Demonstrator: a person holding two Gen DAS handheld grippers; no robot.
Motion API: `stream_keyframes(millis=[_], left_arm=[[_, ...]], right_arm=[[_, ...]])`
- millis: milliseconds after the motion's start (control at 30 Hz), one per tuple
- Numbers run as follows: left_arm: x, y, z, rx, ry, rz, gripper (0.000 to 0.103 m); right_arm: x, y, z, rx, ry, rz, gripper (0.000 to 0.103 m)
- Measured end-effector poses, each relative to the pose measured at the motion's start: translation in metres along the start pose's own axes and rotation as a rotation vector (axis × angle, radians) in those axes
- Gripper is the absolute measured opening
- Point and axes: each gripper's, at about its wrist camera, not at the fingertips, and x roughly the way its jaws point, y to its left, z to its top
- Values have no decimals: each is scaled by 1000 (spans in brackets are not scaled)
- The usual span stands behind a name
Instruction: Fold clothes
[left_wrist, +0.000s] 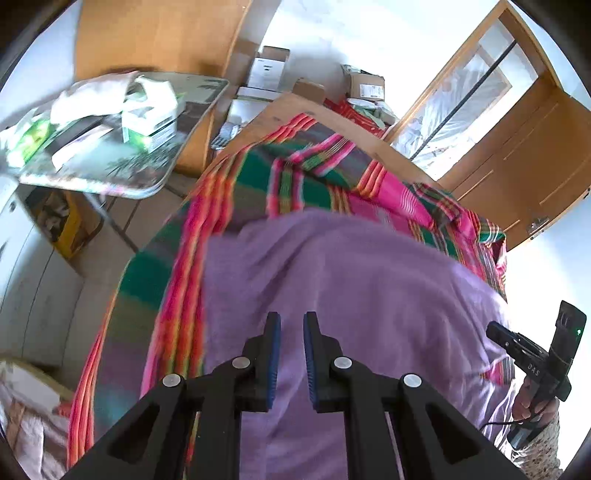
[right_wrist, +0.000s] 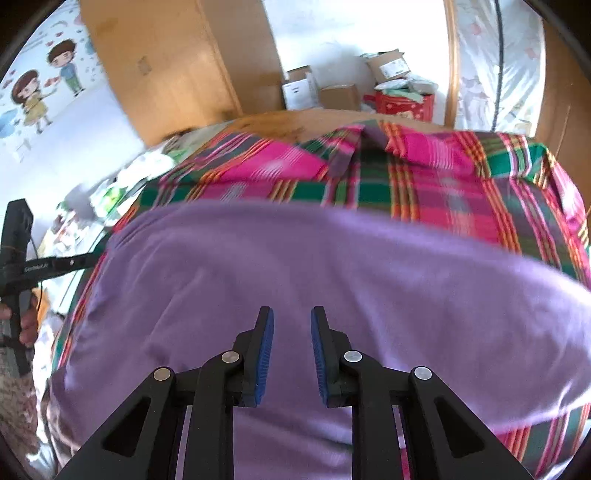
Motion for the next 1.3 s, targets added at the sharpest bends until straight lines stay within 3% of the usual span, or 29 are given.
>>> stream_keyframes(millis=[133,333,700,933,1067,1167,1300], left_arm=[[-16,9,-36,7,12,23,15],[-31,35,-68,-86,4,24,21],[-25,42,-92,-129,45,8,27],[-22,44,-75,-144,17,42,27],[-25,37,-54,-91,-26,82,27],[-23,27,-38,-60,-52,55,27],[-3,8,-23,-3,-16,29,27]], right_arm=[[-14,12,-33,14,10,57,21],[-21,46,-67,-16,20,135,21],[0,106,-96,-121,83,191,21],[13,125,-97,-161,109,203,22],[13,121,-81,-155,86,214,22],[15,117,-67,-149,69,210,22],[26,114,-57,-102,50,189,21]])
